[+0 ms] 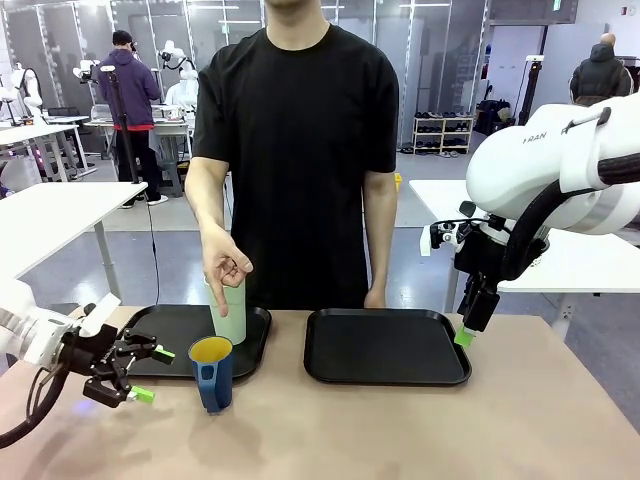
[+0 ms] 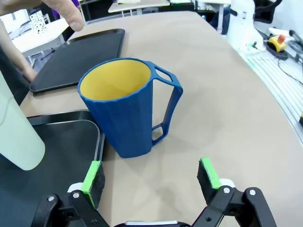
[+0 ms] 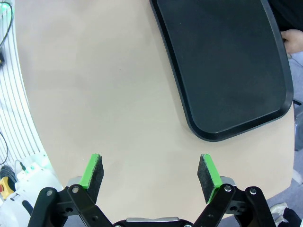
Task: Sort and store the cups by type.
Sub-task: Pick up the Handle plastic cup and place it into the empty Flat Tray.
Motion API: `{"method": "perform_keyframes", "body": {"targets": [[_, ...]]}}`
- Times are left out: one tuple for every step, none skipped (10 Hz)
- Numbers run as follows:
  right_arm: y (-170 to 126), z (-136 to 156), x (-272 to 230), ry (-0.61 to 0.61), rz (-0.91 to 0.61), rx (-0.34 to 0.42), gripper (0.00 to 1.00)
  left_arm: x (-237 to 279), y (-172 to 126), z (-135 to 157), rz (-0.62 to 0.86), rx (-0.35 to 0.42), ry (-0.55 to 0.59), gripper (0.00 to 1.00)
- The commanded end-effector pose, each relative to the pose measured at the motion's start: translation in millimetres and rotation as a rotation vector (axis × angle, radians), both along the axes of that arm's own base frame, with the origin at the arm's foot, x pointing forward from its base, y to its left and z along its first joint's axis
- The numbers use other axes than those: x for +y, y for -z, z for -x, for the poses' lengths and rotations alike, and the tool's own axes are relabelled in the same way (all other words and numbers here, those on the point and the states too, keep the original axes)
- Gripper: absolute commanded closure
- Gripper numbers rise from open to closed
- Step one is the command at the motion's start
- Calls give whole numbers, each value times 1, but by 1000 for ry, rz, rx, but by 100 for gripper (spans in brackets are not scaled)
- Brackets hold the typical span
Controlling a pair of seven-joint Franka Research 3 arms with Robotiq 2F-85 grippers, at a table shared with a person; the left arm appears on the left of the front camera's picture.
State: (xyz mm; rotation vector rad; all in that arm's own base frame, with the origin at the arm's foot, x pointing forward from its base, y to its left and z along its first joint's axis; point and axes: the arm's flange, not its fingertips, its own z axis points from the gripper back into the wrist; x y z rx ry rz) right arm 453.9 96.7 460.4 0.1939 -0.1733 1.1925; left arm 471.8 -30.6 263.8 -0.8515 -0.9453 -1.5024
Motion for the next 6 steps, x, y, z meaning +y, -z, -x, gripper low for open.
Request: {"method": "perform_keyframes", "body": {"targets": [[-2, 1, -1, 2, 6, 5, 0, -6, 7, -12, 79, -14, -15, 0], [-2, 1, -1, 2, 6, 5, 0, -12, 11, -14, 79, -12, -38, 0], [-2, 1, -1, 2, 6, 5, 0, -15, 14, -15, 91, -12, -45, 0], [-2, 1, -1, 2, 6, 5, 0, -22, 16, -18, 94, -15, -47, 0], [-2, 1, -1, 2, 6, 5, 0, -27, 18, -18, 108, -12, -44, 0], [-2, 1, -1, 2, 6, 5, 0, -31, 21, -18, 120, -12, -51, 0]]}}
